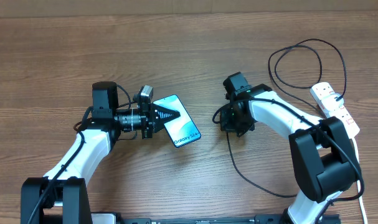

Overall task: Plug charger to phone and switch on socket
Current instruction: 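Grasp the cable's connector end with the right gripper and lift, then carry the USB-C connector with the right gripper toward the phone's bottom edge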

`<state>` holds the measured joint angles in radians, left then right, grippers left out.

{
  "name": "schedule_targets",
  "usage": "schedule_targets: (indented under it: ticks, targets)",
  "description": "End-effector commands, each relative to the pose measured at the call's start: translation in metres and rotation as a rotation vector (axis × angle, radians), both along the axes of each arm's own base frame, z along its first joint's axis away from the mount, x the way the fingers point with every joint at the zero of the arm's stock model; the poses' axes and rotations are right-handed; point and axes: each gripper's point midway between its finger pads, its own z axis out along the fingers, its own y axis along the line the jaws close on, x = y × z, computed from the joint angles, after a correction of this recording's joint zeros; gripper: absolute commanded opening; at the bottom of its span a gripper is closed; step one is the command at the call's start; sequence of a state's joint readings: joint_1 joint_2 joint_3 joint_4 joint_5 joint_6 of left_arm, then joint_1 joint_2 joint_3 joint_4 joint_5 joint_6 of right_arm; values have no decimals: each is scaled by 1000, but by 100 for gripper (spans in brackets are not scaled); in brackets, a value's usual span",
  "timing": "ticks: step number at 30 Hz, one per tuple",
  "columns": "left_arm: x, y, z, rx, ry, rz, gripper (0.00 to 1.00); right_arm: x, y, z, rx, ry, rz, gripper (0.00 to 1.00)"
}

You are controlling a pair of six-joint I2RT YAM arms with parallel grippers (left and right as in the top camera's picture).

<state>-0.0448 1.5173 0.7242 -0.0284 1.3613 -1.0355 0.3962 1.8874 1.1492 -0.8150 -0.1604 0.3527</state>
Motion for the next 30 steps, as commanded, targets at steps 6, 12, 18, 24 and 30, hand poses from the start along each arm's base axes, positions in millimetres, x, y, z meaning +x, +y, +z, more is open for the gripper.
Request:
schedule_targets:
  ticks: [6, 12, 18, 24, 30]
  targets:
    - [-3, -1, 8, -26, -85, -37, 4, 2, 2, 78, 174, -98, 70, 4]
    - [-2, 0, 8, -24, -85, -35, 4, 8, -51, 57, -131, -139, -58, 4]
    - [-2, 0, 8, -25, -85, -36, 4, 5, -56, 16, -138, -157, -109, 4]
    - [-2, 0, 8, -25, -85, -36, 4, 12, -53, 12, -124, -194, -113, 22]
    - [-2, 0, 8, -25, -85, -36, 4, 19, -51, 14, -112, -224, -116, 31]
